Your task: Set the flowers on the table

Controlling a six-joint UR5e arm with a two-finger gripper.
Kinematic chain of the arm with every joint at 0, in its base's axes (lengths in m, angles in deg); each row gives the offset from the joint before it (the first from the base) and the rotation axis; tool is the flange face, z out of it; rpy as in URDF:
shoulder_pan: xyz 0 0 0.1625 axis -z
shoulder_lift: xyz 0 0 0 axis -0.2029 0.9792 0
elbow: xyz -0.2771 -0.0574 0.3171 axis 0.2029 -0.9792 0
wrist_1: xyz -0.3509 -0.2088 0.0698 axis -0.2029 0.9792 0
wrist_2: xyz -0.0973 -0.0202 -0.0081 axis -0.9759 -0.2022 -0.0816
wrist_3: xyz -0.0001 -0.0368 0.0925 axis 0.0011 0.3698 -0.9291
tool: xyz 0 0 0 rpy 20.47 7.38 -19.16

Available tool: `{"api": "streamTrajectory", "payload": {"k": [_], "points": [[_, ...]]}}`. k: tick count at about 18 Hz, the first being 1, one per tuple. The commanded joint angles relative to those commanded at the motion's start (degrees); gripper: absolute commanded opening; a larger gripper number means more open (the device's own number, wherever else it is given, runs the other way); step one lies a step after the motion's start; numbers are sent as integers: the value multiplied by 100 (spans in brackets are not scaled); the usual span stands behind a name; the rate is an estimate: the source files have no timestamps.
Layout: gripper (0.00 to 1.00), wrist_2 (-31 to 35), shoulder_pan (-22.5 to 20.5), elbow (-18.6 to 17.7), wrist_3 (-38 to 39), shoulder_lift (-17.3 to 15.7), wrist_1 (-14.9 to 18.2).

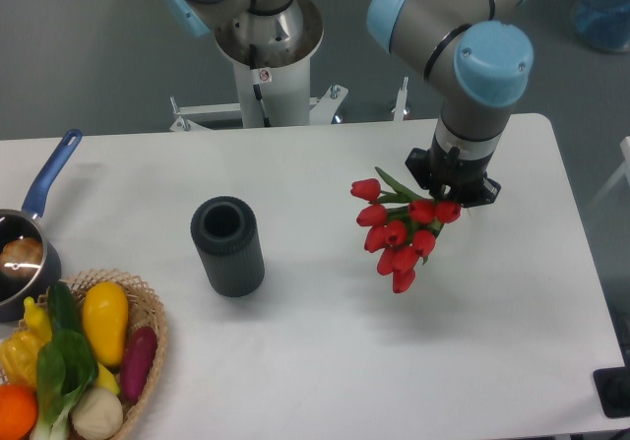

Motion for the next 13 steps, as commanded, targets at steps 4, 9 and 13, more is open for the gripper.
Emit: {"api": "streamTrajectory", "payload": {"k": [4,9,13], "points": [[100,0,-9,9,-52,18,-78],[100,-26,-87,0,-26,-17,-475],[100,-26,-393,-9,-105,44,-939]]}}
